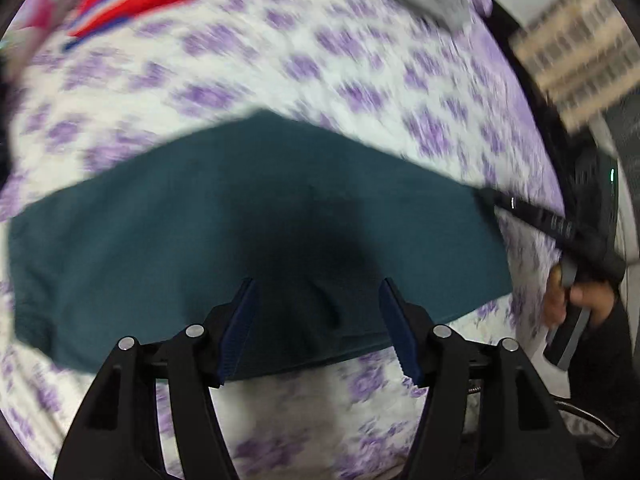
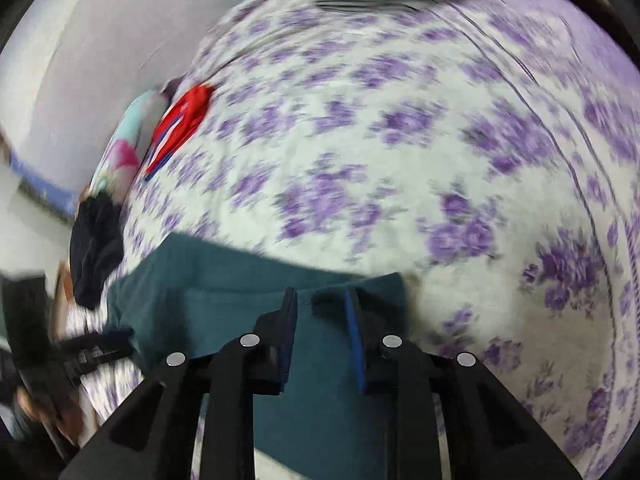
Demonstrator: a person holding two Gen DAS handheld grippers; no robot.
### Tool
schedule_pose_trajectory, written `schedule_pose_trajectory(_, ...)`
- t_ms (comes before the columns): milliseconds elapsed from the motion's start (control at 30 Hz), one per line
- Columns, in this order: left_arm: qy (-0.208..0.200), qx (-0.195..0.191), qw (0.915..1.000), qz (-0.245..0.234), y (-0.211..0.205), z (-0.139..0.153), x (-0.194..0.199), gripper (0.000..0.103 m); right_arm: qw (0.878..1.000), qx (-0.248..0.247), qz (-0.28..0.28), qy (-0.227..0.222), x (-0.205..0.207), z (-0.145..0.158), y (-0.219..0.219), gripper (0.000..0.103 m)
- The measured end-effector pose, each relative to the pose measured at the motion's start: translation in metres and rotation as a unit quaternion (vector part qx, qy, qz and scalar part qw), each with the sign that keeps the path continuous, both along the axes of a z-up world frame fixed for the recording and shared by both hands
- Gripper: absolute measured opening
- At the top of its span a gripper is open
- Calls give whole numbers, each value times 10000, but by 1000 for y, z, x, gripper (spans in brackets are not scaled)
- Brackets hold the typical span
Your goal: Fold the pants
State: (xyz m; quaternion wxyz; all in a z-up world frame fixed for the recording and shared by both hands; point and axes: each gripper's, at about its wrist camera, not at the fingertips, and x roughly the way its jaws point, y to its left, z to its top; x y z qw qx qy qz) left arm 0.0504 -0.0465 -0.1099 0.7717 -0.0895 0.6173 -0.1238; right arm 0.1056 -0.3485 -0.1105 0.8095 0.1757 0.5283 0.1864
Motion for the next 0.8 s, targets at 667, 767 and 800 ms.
schedule_pose_trajectory(667,-261,462,9695,2393,196,8,-47,63,9990,-120,420,-64,-14,21,18,59)
schedule_pose_trajectory(767,-61,562,9635,2618,215,-10,-49,61,9989,-107,448,-93,-14,26,24,59)
schedule_pose_trajectory(800,50,467,9626,2670,220,-17,-49,57,9988,-80,469,-95,-14,26,25,59)
